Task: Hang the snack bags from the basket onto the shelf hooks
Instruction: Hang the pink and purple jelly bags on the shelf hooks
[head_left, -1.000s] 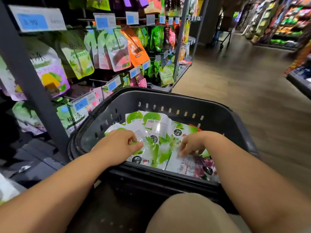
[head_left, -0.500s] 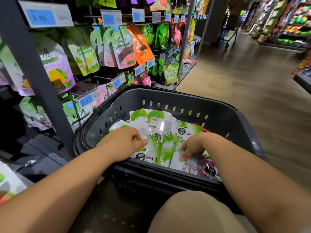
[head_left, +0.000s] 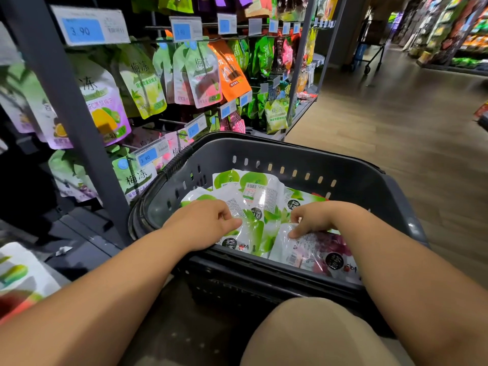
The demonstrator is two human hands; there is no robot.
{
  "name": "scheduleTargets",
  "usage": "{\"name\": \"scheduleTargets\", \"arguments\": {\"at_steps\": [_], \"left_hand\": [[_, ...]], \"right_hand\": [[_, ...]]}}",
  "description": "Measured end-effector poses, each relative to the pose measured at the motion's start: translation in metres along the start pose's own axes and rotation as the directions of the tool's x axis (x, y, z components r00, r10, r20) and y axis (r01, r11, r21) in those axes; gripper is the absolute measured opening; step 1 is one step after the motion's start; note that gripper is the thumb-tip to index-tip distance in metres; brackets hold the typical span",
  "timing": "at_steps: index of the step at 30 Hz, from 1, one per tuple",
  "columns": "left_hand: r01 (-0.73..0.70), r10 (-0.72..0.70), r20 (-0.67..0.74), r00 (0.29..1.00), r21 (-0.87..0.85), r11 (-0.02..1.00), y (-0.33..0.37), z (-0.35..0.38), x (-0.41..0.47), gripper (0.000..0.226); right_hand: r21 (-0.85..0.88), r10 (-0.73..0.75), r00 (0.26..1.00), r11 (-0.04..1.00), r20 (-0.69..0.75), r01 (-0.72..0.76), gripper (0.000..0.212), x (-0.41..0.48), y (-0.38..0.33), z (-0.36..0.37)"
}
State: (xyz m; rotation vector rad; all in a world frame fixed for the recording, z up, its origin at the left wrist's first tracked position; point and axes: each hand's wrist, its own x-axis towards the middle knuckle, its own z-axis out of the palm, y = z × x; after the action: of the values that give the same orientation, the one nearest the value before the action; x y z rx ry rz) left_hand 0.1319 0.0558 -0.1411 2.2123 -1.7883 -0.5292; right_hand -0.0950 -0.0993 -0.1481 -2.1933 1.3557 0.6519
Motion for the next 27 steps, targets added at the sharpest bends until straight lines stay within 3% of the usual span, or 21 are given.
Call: {"name": "scheduleTargets", "arguments": {"at_steps": [3, 5, 8, 10, 16, 21, 27], "left_hand": [[0.004, -0.004, 0.0, 1.0, -0.004, 1.0, 0.001, 0.0, 0.0, 0.031], [0.002, -0.002, 0.001, 1.0, -0.004, 1.0, 0.001, 0.0, -0.001, 0.031], [-0.006, 0.007, 0.007, 1.0, -0.01, 1.0, 0.0, 0.0, 0.0, 0.03], [-0.011, 0.011, 0.009, 1.0, -0.01, 1.0, -0.001, 0.0, 0.0, 0.03], [-0.007, 0.007, 0.004, 1.0, -0.007, 1.0, 0.0, 0.0, 0.001, 0.031], [0.001, -0.001, -0.002, 1.0, -0.002, 1.0, -0.001, 0.001, 0.001, 0.03], [0.016, -0.016, -0.015, 1.0, -0.005, 1.0, -0.002, 0.002, 0.002, 0.029]], "right_hand": [[0.073, -0.011, 0.994, 0.997, -0.105, 0.019, 0.041, 0.002, 0.006, -0.005], [0.241, -0.005, 0.98, 0.969, -0.198, 0.054, 0.043, 0.004, 0.013, -0.009], [0.564, 0.068, 0.944, 0.815, -0.323, 0.135, 0.043, 0.01, 0.024, -0.011], [0.651, 0.124, 0.92, 0.742, -0.371, 0.163, 0.048, 0.013, 0.029, -0.011], [0.768, 0.257, 0.866, 0.609, -0.429, 0.199, 0.023, 0.018, 0.028, -0.011], [0.806, 0.347, 0.813, 0.546, -0.467, 0.229, 0.041, 0.012, 0.023, -0.013], [0.826, 0.269, 0.848, 0.484, -0.456, 0.291, 0.028, 0.009, 0.018, -0.013]]}}
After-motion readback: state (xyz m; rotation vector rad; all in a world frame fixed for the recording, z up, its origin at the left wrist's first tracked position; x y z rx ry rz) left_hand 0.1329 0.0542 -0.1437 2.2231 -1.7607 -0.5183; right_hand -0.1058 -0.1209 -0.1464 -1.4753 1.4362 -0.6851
